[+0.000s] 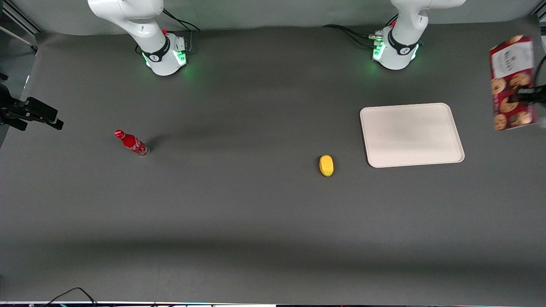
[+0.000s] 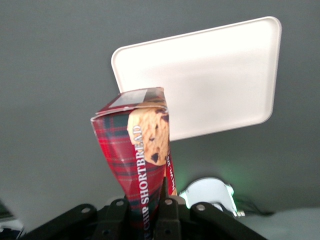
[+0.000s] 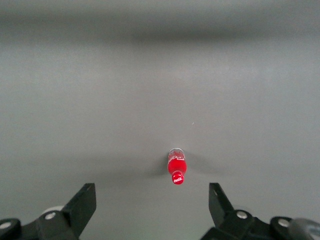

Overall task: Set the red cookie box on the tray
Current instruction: 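Carry the raised cookie box over the white tray's edge, then lower the box onto the tray and open the left gripper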

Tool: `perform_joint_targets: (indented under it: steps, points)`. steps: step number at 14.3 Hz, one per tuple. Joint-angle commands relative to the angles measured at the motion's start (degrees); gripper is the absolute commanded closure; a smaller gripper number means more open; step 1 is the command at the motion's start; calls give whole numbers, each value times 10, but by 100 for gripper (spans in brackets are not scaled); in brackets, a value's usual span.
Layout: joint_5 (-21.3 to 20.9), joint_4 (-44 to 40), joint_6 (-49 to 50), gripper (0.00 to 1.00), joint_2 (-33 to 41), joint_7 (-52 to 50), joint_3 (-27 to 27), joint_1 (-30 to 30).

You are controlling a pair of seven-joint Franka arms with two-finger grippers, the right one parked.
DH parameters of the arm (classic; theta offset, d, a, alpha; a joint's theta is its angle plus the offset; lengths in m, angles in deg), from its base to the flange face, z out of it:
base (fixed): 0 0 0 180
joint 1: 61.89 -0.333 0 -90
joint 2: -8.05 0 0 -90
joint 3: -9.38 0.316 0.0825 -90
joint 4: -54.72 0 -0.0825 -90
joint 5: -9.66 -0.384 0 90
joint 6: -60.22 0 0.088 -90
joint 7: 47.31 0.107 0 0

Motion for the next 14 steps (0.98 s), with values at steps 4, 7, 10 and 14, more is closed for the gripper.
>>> perform_joint_targets:
  steps: [4,7,10,14]
  points:
    - [-8,265,-343,100,-39,-17,-3,-3]
    - [-8,268,-389,100,-85,-13,-2,-4]
    - [-8,298,-426,100,-87,-9,10,-9]
    - [-5,311,-466,0,-106,-6,19,-10]
